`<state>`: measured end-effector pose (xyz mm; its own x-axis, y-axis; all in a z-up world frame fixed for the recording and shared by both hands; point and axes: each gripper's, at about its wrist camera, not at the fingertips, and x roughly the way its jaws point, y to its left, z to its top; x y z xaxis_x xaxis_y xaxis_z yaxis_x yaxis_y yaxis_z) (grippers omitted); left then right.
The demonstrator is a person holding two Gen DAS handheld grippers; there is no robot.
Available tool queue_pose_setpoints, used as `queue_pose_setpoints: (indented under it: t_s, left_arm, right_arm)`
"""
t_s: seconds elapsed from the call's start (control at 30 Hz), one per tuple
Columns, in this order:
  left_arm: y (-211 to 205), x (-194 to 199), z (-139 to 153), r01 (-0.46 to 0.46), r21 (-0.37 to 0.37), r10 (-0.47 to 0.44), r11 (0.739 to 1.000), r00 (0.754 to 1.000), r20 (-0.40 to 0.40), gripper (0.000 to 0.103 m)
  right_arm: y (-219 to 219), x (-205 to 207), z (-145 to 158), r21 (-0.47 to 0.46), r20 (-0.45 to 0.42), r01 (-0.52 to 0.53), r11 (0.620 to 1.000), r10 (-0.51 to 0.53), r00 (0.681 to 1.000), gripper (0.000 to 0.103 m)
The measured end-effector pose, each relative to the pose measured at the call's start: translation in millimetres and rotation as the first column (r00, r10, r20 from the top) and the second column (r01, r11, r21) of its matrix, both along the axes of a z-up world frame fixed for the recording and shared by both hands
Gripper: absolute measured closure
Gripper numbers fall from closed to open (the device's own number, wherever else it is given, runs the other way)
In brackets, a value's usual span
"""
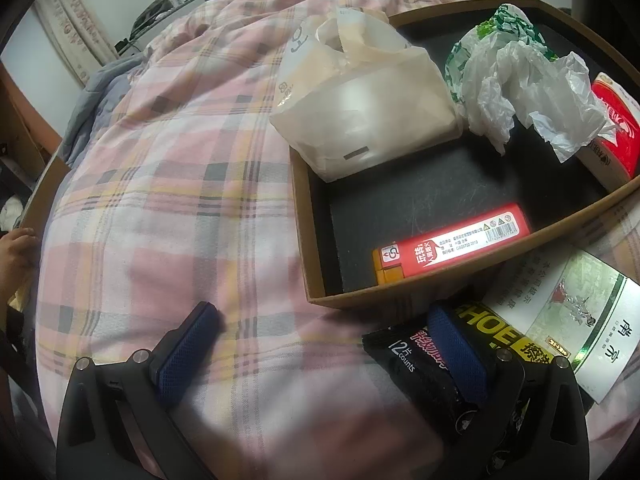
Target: Clean container
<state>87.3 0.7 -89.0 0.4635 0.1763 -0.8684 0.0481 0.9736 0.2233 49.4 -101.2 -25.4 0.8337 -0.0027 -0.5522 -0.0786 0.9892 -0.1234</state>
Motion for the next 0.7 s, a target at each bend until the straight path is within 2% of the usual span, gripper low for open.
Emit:
queue_pose_setpoints:
  t_s: [0.7]
  left_arm:
    - [-0.6,0.4,-0.1,-0.001,0.002,0.001,1.0,1.0,-0.001,0.0]
  right_arm:
    - [1.5,0.0,-2.7,-0.001,0.018,0.004,1.0,-0.004,1.0,0.001]
